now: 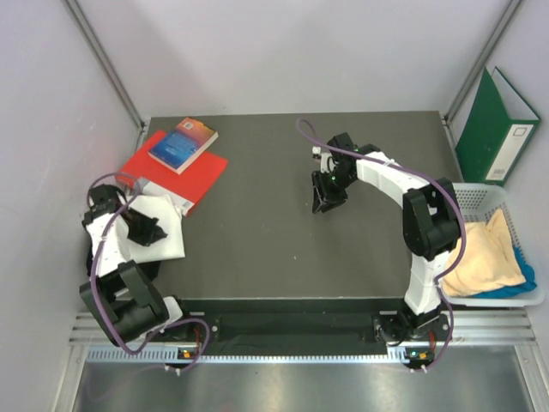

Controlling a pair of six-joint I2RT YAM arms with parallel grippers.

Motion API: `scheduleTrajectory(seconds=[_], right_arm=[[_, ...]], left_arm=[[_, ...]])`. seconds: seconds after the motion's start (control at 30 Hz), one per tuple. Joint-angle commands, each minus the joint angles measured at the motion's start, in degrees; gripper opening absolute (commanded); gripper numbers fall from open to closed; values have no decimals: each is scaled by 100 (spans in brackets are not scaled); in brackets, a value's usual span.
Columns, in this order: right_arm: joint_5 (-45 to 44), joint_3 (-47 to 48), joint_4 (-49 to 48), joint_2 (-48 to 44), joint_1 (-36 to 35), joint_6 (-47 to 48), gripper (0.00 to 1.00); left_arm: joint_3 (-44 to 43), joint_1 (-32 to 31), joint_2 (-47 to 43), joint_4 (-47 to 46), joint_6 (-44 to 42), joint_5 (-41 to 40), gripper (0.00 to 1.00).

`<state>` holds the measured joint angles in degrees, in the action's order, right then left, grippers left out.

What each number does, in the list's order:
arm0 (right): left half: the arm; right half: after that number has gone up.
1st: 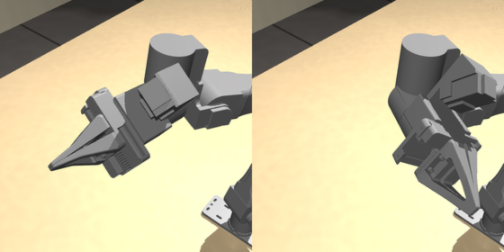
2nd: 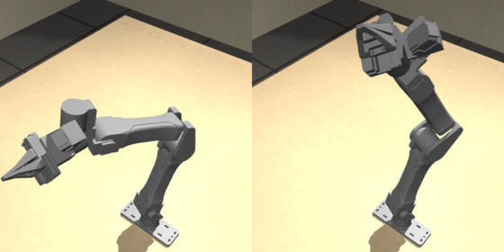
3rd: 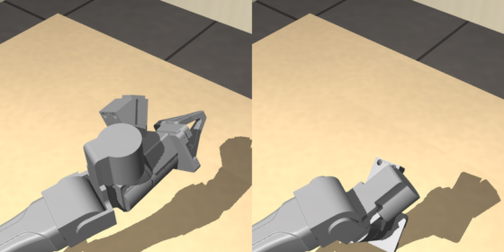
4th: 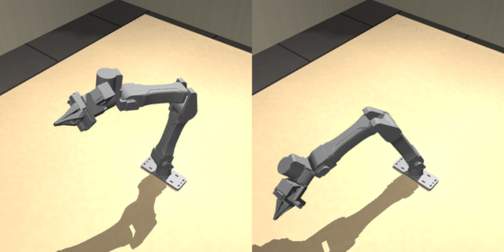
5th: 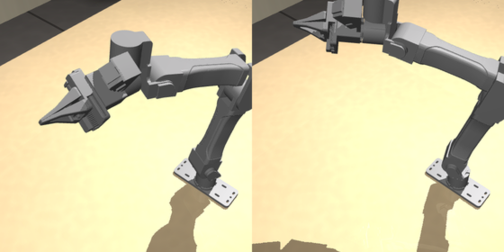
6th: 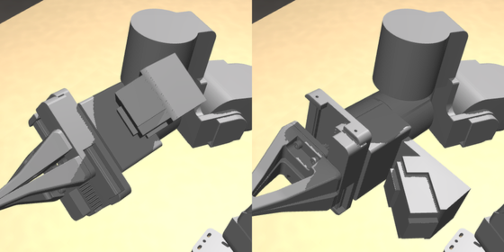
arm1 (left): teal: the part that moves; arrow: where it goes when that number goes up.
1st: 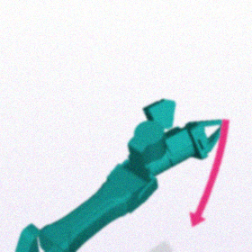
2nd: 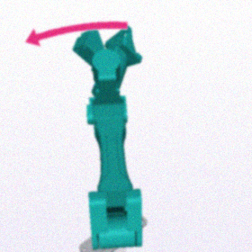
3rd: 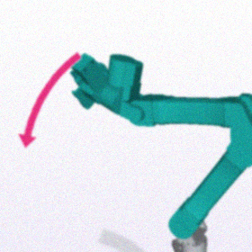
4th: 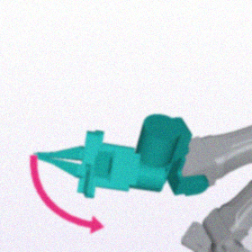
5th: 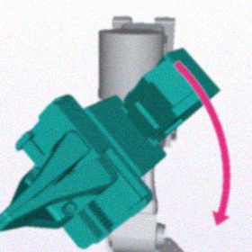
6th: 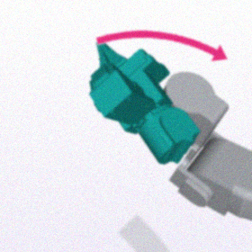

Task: Fold and stack the t-shirts
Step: Put the neatly folded tshirt into the corner of the board with the left arm

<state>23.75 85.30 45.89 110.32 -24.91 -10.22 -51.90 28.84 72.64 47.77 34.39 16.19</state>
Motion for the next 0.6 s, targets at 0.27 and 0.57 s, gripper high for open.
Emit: scheduleTrajectory(seconds=[0.27,0.57], right_arm=[[69,31,-71,-55,-67,37,39],[60,75,-27,-55,-58,29,39]], left_arm=[[47,2554,777,576,-283,163,0],[375,3312,1771,-294,-178,2117,0]])
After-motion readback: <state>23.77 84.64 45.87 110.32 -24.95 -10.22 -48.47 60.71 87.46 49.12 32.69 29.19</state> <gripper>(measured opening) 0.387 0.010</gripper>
